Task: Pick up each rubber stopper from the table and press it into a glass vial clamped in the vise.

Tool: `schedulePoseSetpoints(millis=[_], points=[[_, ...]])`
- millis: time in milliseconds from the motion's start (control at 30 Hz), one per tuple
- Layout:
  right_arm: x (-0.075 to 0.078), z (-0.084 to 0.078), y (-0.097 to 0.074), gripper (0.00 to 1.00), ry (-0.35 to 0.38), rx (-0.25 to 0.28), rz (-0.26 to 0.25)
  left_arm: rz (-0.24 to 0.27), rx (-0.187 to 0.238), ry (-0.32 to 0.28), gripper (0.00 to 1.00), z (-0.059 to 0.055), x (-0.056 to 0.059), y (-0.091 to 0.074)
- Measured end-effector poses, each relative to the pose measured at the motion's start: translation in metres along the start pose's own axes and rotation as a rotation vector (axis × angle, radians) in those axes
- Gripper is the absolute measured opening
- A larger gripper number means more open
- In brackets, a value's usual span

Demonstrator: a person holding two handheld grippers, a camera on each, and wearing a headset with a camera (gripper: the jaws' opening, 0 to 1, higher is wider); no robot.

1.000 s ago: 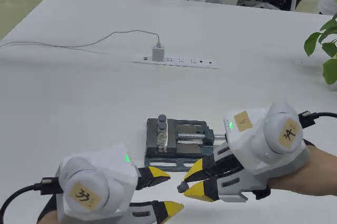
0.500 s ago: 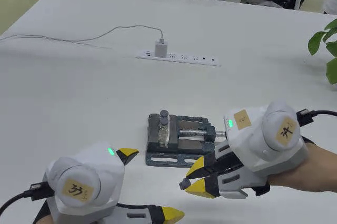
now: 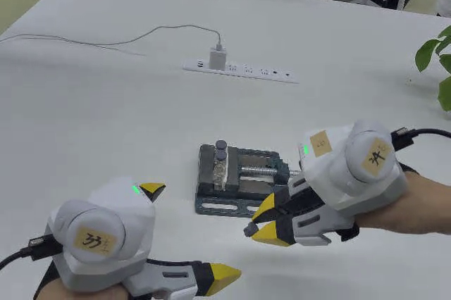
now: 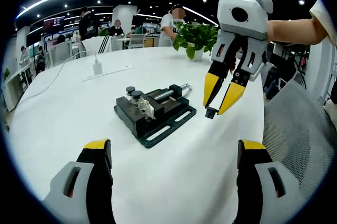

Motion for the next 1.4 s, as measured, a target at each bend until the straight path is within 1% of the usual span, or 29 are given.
schedulePoseSetpoints(millis=[100,133,267,300,433,467,533,567,633,700,733,833,933,1000,1133,1400], points=[[0.016,0.005,-0.006,0.07,-0.030,-0.022,-0.001,-0.003,0.002,-0.006,0.99,0.000,0.000,0.000],[0.022,0.006,-0.008,0.06,-0.051,-0.037,0.001,-0.001,0.004,-0.006,0.99,0.000,-0.001,-0.001],[0.037,0.011,-0.007,0.06,-0.094,-0.069,0.018,0.002,0.006,-0.008,0.99,0.000,-0.002,-0.002],[0.042,0.011,-0.007,0.06,-0.131,-0.099,0.030,0.003,0.005,-0.008,0.99,0.000,-0.002,-0.002],[0.057,0.014,-0.003,0.06,-0.212,-0.162,0.046,0.008,0.004,-0.009,0.99,0.001,-0.004,-0.004],[0.062,0.015,-0.003,0.06,-0.247,-0.185,0.047,0.010,0.004,-0.010,0.99,0.001,-0.004,-0.005],[0.067,0.018,-0.001,0.06,-0.268,-0.202,0.053,0.012,0.003,-0.009,0.99,0.000,-0.005,-0.005],[0.072,0.019,0.000,0.06,-0.295,-0.227,0.054,0.018,-0.001,-0.009,0.99,-0.001,-0.007,-0.006],[0.078,0.020,0.003,0.06,-0.335,-0.252,0.062,0.022,-0.008,-0.005,0.99,-0.002,-0.009,-0.007],[0.082,0.020,0.007,0.06,-0.345,-0.269,0.070,0.027,-0.010,-0.005,0.99,-0.002,-0.012,-0.009],[0.085,0.020,0.009,0.06,-0.365,-0.286,0.075,0.030,-0.008,-0.005,0.99,-0.001,-0.014,-0.011],[0.088,0.021,0.015,0.06,-0.388,-0.307,0.092,0.038,-0.008,-0.004,0.99,0.000,-0.018,-0.012],[0.092,0.020,0.020,0.06,-0.394,-0.330,0.106,0.044,-0.008,-0.004,0.99,0.000,-0.021,-0.013],[0.094,0.019,0.024,0.06,-0.388,-0.347,0.109,0.045,-0.006,-0.007,0.99,0.000,-0.022,-0.013],[0.092,0.017,0.029,0.06,-0.389,-0.369,0.125,0.044,-0.006,-0.010,0.99,0.000,-0.023,-0.013],[0.095,0.015,0.036,0.06,-0.386,-0.388,0.130,0.039,-0.010,-0.018,0.99,-0.005,-0.021,-0.014]])
Point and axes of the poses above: the centre of the closed fingertips' face, and the gripper's own axes: y roughly forward along the fingers, x roughly to its right, z roughly out of its top, the point moved 1 cm from there along -y, roughly backward along the fingers, and after that the axes turned 8 degrees about -y, right-handed, at the moved point
